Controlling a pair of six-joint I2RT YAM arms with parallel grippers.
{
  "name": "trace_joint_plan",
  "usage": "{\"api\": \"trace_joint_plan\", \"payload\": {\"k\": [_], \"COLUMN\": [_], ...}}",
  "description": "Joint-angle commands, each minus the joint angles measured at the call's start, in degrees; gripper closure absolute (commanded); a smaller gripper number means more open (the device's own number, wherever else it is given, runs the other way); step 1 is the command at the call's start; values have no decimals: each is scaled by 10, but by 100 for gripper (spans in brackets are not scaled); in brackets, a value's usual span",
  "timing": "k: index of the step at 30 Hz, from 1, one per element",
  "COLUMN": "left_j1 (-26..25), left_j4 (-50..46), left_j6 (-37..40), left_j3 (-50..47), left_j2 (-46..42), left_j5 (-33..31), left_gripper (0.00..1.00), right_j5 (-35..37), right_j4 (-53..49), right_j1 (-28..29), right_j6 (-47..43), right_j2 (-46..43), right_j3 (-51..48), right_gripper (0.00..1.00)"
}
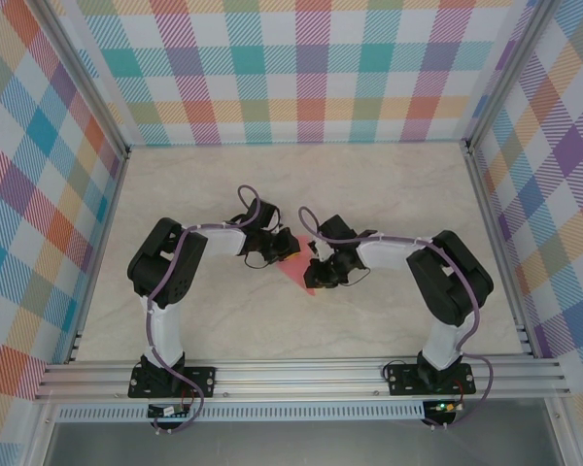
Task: Fold a paper plane with a square sheet of paper (fold left side to right side)
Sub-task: Fourth fold the wing at the center of the table.
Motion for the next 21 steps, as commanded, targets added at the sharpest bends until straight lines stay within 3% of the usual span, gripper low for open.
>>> {"api": "trace_joint_plan", "payload": {"k": [1, 10, 15, 21], "left_j1": [-7, -7, -7, -7], "left_j4": [-43, -41, -41, -41], "left_j6": [13, 11, 12, 11], "left_j3": [-16, -16, -16, -15], "left_j2": [19, 17, 17, 17], "left_j5": [-30, -29, -28, -29], "left_gripper": [89, 90, 89, 89], "right_j5": [-3, -18, 24, -81], "right_j4": [-85, -80, -90, -11], "right_j1": [8, 9, 11, 11], "right_j6": [-13, 6, 4, 38], "right_j2": [-30, -54, -64, -22], "right_j3": [-5, 38, 50, 47], "right_gripper": [81, 83, 82, 83]}}
